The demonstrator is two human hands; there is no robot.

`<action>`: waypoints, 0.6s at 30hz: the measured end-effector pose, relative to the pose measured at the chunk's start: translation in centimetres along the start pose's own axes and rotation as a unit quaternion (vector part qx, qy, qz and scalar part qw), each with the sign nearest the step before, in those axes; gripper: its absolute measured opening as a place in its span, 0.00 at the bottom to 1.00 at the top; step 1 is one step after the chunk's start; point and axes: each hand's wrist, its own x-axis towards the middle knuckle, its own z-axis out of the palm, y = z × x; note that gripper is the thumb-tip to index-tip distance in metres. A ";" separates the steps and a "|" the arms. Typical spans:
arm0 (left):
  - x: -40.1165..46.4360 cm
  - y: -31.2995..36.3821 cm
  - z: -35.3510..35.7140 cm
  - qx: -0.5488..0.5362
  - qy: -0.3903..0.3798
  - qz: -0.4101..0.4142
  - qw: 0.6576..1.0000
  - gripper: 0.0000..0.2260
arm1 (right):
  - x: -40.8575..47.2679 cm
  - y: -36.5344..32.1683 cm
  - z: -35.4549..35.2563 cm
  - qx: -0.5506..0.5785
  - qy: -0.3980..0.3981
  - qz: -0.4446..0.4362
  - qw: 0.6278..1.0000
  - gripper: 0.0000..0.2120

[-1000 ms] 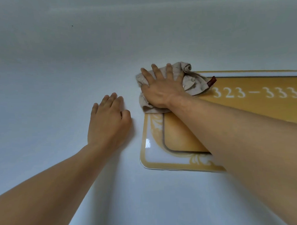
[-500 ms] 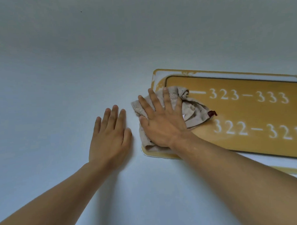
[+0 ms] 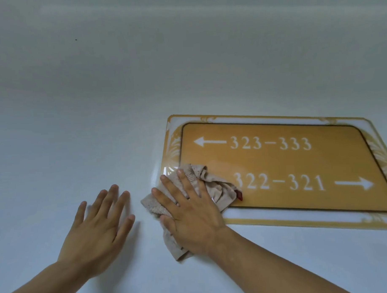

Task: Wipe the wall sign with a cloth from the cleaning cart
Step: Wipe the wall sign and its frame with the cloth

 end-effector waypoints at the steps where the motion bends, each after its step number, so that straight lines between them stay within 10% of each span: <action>1: 0.0 0.4 -0.4 -0.010 0.005 -0.007 1.000 0.36 | -0.4 0.2 0.1 0.002 -0.006 0.003 1.000 0.29; 18: 0.1 12.1 -3.9 0.029 -0.017 0.175 0.984 0.34 | -9.7 7.7 -0.8 -0.015 -0.057 0.024 0.998 0.30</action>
